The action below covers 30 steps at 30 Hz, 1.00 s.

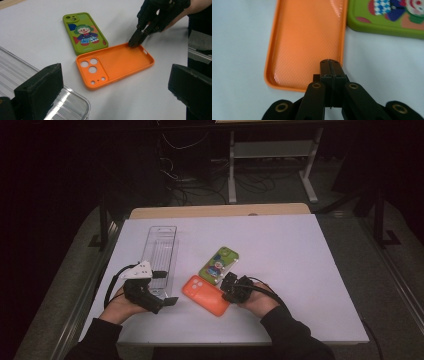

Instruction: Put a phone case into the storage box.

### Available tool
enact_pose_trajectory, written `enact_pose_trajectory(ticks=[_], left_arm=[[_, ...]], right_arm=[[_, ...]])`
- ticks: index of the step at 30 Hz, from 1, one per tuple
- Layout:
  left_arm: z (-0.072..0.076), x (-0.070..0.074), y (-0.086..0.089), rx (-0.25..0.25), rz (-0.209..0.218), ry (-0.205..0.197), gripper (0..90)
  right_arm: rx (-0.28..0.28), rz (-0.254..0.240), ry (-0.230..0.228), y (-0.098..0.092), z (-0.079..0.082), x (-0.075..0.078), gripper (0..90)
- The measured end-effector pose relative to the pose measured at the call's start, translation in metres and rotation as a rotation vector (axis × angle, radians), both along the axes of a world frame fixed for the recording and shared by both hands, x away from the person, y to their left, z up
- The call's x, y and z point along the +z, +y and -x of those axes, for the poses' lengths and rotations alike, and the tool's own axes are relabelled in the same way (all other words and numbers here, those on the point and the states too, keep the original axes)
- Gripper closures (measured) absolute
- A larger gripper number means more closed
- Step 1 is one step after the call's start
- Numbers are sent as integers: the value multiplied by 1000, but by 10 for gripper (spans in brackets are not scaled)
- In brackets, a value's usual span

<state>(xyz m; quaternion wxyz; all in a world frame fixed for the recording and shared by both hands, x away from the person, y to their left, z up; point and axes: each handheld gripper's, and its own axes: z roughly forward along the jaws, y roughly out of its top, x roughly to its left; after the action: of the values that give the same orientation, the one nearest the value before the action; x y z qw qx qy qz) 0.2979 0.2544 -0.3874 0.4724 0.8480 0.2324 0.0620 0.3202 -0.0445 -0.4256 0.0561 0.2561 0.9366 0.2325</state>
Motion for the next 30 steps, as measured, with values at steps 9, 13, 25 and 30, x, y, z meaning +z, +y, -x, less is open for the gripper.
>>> enact_pose_trajectory(ticks=[9,13,25,30], left_arm=[[0,0,0,-1,-1,-1,0],[0,0,0,-6,-4,-1,0],[0,0,-1,-13,-11,-2,0],[-1,0,-1,-14,-11,-2,0]], right_arm=[[-23,0,11,-17,-7,1,884],[-19,-66,25,-22,-6,8,861],[-22,-197,35,-28,-1,31,371],[-26,-230,21,-24,2,38,160]])
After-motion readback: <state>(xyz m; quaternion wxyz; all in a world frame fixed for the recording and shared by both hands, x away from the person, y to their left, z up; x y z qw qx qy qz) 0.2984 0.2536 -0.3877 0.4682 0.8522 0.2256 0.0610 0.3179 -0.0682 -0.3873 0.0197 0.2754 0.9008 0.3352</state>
